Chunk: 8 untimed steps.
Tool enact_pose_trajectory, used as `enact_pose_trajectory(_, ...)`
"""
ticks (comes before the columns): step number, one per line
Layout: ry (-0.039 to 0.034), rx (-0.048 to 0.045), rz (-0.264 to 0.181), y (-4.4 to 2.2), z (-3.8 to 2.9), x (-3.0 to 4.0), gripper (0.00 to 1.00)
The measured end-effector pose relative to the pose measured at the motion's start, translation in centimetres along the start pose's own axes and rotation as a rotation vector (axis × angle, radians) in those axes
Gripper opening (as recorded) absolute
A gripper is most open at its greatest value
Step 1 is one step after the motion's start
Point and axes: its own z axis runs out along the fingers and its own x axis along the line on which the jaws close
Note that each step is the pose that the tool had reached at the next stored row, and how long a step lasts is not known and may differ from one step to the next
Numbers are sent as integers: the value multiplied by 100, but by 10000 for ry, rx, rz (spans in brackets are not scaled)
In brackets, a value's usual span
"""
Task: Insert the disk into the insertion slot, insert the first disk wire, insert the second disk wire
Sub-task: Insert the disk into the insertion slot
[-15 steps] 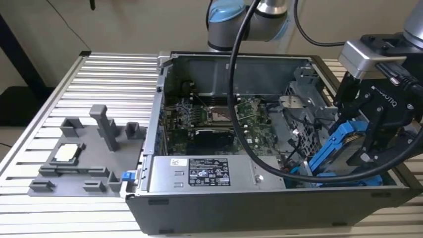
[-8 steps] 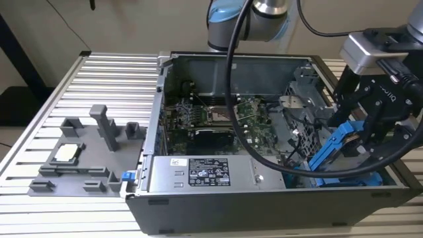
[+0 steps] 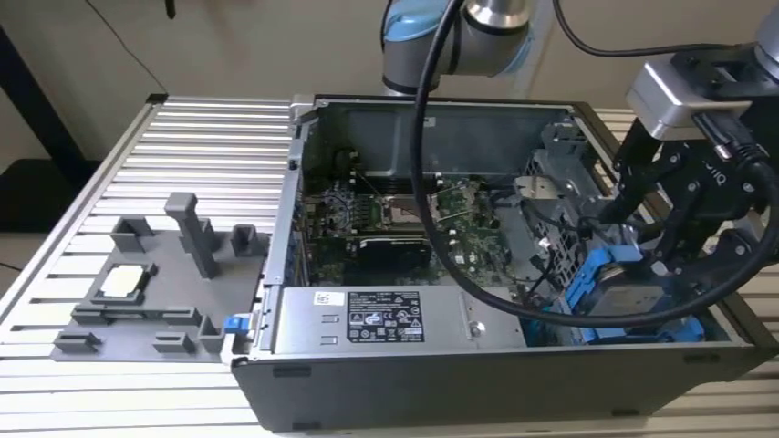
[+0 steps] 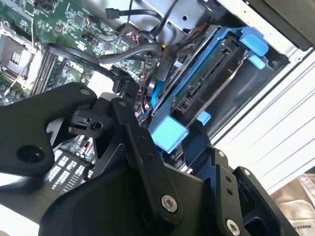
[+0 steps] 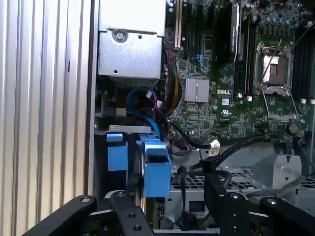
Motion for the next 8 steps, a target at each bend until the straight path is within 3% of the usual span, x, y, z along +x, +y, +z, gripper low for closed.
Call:
enact_pose_trajectory(2,20,-1,2,2,-66,-9,63)
enact_pose_trajectory(3,64,-3,4,3,-87,-12,63)
enact_pose_trajectory(5,327,21,8,3,-89,-13,63)
enact_pose_trajectory(6,410,140,-4,3,-87,-14,63)
enact_pose_trajectory(8,449,499,-48,6,-85,-19,63)
